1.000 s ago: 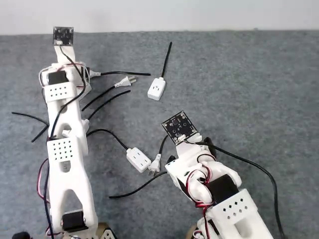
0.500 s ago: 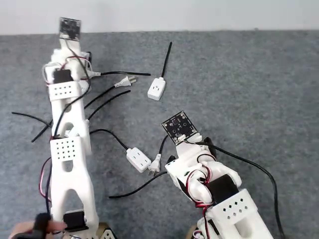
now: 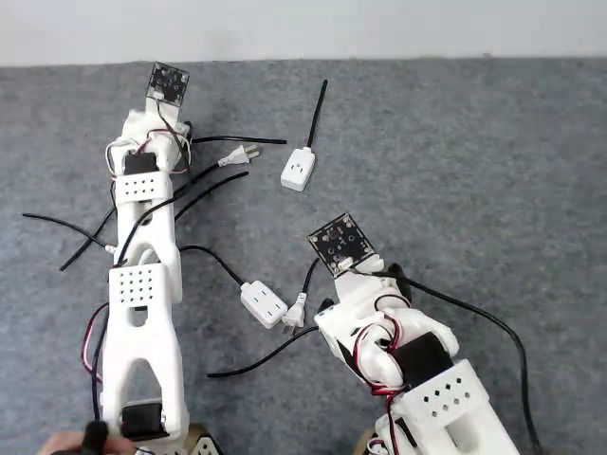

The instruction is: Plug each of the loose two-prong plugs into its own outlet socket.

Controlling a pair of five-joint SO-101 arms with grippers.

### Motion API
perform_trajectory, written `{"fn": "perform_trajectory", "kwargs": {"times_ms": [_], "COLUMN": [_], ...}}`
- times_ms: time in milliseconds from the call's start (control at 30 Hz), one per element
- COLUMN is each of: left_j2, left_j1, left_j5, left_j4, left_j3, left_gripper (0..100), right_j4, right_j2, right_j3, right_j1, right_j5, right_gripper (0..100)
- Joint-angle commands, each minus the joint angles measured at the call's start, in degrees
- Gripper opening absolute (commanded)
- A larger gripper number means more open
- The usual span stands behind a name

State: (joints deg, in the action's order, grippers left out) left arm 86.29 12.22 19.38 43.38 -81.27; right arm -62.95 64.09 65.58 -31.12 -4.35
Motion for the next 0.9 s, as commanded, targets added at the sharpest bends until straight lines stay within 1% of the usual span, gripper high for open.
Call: {"fn": "perform_trajectory", "kwargs": {"times_ms": [0, 233, 400, 500, 533, 700, 833, 867], "left_j2": [0.0, -0.44, -0.09, -0.18, -0.53, -4.4, -6.59, -6.95], "left_j1": [2.2, 5.8, 7.38, 7.47, 7.47, 7.47, 7.56, 7.65], "left_j5": [2.46, 2.37, 2.46, 2.55, 2.55, 2.55, 2.55, 2.2], "left_j4": [-1.14, 9.05, 23.74, 34.11, 37.1, 49.32, 57.23, 57.58], "left_j3": [-1.19, -2.77, -9.71, -15.43, -15.25, -14.9, -14.9, -14.55], "left_gripper": [22, 22, 22, 22, 22, 22, 22, 22], "right_j4": [1.1, 1.1, 1.1, 1.1, 1.01, 0.75, 0.75, 0.75], "right_j2": [0.13, 0.13, 0.13, 0.13, 0.13, 0.13, 0.13, 0.13], "right_j3": [0.26, 0.26, 0.26, 0.26, 0.26, 0.26, 0.26, 0.26], "right_j1": [0.57, 0.84, 0.84, 0.84, 0.84, 0.84, 0.84, 0.84], "right_j5": [0.62, 0.7, 0.7, 0.7, 0.7, 0.7, 0.7, 0.7], "right_gripper": [40.6, 40.6, 40.6, 40.6, 40.6, 40.6, 40.6, 40.6]}}
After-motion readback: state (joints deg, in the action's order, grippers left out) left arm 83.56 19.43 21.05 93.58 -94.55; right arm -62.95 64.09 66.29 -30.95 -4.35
